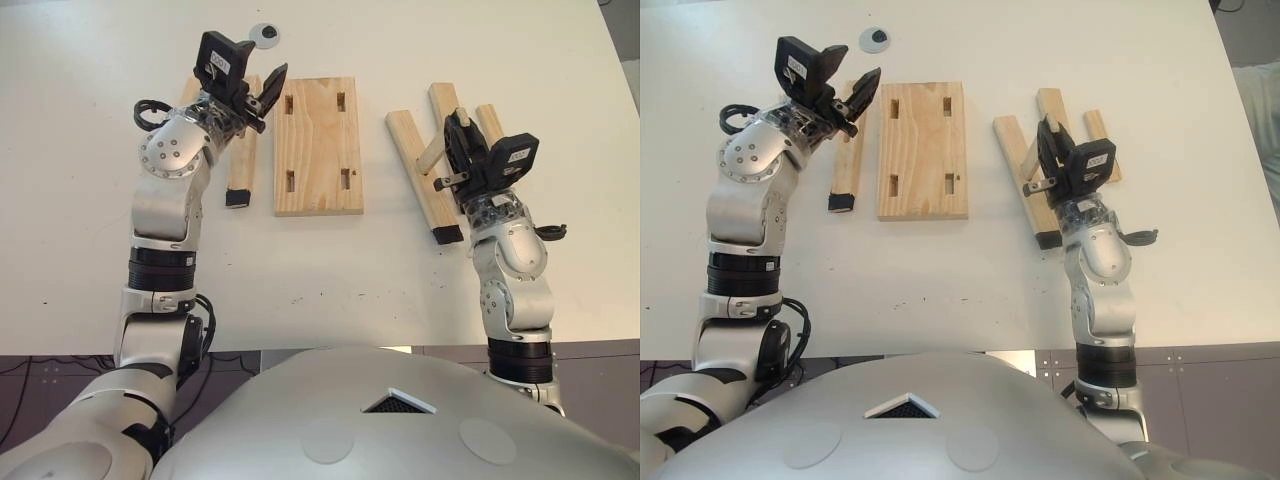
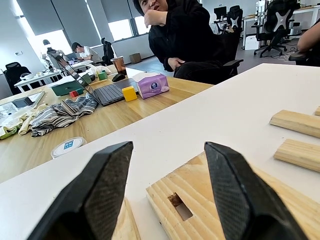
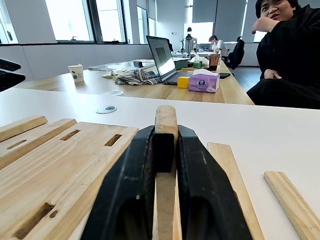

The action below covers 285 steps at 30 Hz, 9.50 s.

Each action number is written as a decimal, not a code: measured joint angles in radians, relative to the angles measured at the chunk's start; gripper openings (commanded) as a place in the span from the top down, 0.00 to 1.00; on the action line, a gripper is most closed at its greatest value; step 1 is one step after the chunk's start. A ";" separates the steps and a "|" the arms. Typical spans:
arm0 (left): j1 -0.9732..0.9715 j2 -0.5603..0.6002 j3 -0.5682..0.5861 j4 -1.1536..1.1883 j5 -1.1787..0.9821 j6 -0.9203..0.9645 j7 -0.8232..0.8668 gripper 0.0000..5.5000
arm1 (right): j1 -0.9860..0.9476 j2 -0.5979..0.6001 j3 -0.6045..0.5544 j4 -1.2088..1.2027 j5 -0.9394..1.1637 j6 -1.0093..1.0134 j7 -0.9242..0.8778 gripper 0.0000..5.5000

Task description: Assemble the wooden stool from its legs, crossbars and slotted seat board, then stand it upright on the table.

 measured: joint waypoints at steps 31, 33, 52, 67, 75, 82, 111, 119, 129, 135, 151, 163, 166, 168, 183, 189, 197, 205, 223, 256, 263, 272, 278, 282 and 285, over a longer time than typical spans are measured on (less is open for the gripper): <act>-0.014 -0.055 0.037 0.070 0.008 -0.054 0.070 0.52 | -0.101 -0.159 -0.021 0.091 -0.008 0.140 0.261 0.70; -0.014 -0.060 0.038 0.071 0.008 -0.062 0.071 0.52 | -0.114 -0.158 -0.021 0.084 0.003 0.141 0.280 0.70; -0.016 -0.068 0.049 0.116 0.013 -0.082 0.074 0.52 | -0.524 -0.147 -0.150 -0.084 0.359 0.500 0.204 0.99; -0.034 -0.066 0.055 0.127 0.020 -0.084 0.072 0.52 | -0.527 -0.066 -0.174 0.091 0.519 0.498 0.172 0.99; 0.023 -0.079 0.060 0.083 0.020 -0.082 0.105 0.52 | -0.622 -0.346 -0.317 0.083 0.620 0.670 0.106 0.77; 0.089 -0.078 0.078 0.027 0.020 -0.070 0.127 0.52 | -0.328 -0.556 -0.214 -0.012 0.488 0.757 0.291 0.56; 0.079 -0.075 0.071 0.038 0.038 -0.059 0.115 0.52 | -0.182 -0.522 0.091 -0.110 0.224 0.815 0.305 0.30; 0.064 -0.075 0.070 0.049 0.039 -0.060 0.114 0.52 | -0.136 -0.545 0.155 -0.101 0.125 0.737 0.308 0.53; 0.024 -0.117 0.152 0.007 -0.154 -0.016 0.055 0.52 | -0.219 -0.311 0.099 -0.034 0.142 0.625 0.238 0.63; -0.006 -0.094 0.265 -0.131 -0.612 0.233 -0.177 0.52 | -0.500 -0.220 -0.069 0.025 0.404 0.716 0.311 0.63; -0.013 0.002 0.315 -0.224 -1.047 0.459 -0.350 0.43 | -0.636 -0.308 -0.155 -0.002 0.830 0.973 0.589 0.63; -0.015 -0.012 0.325 -0.204 -1.157 0.477 -0.327 0.42 | -0.552 -0.317 -0.112 -0.072 0.831 0.969 0.630 0.63; -0.016 -0.011 0.333 -0.195 -1.181 0.478 -0.320 0.51 | -0.548 -0.318 -0.106 -0.074 0.830 0.969 0.631 0.63; -0.016 -0.011 0.333 -0.189 -1.184 0.480 -0.318 0.55 | -0.546 -0.317 -0.105 -0.074 0.829 0.969 0.631 0.63; -0.067 -0.028 0.418 -0.132 -1.240 0.417 -0.278 0.63 | -0.521 -0.355 -0.031 -0.084 0.734 0.901 0.634 0.38; -0.035 0.130 0.457 -0.131 -1.122 0.409 -0.324 0.63 | -0.439 -0.440 0.178 -0.042 0.401 0.703 0.656 0.38; 0.055 0.243 0.311 -0.098 -0.798 0.311 -0.490 0.63 | -0.428 -0.429 0.209 0.042 0.245 0.578 0.628 0.38; 0.062 0.258 0.251 -0.049 -0.655 0.206 -0.590 0.63 | -0.427 -0.423 0.209 0.052 0.211 0.559 0.618 0.38; 0.065 0.365 0.288 0.003 -0.634 0.231 -0.708 0.63 | -0.420 -0.422 0.218 0.052 0.204 0.560 0.629 0.38; 0.021 0.489 0.268 0.116 -0.578 0.222 -0.878 0.63 | -0.390 -0.425 0.236 0.047 0.194 0.560 0.650 0.38; 0.029 0.513 0.247 0.086 -0.540 0.187 -0.916 0.63 | -0.387 -0.424 0.237 0.048 0.193 0.560 0.649 0.38; -0.048 0.566 0.119 0.054 -0.454 0.093 -0.977 0.63 | -0.376 -0.423 0.237 0.045 0.193 0.560 0.639 0.38; -0.093 0.566 0.035 -0.014 -0.402 0.137 -0.932 0.63 | -0.370 -0.420 0.238 0.044 0.194 0.560 0.627 0.38; -0.086 0.572 0.030 -0.054 -0.396 0.157 -0.912 0.63 | -0.363 -0.418 0.238 0.044 0.194 0.560 0.622 0.38; -0.050 0.599 0.017 -0.098 -0.385 0.142 -0.902 0.63 | -0.360 -0.417 0.238 0.044 0.194 0.560 0.617 0.38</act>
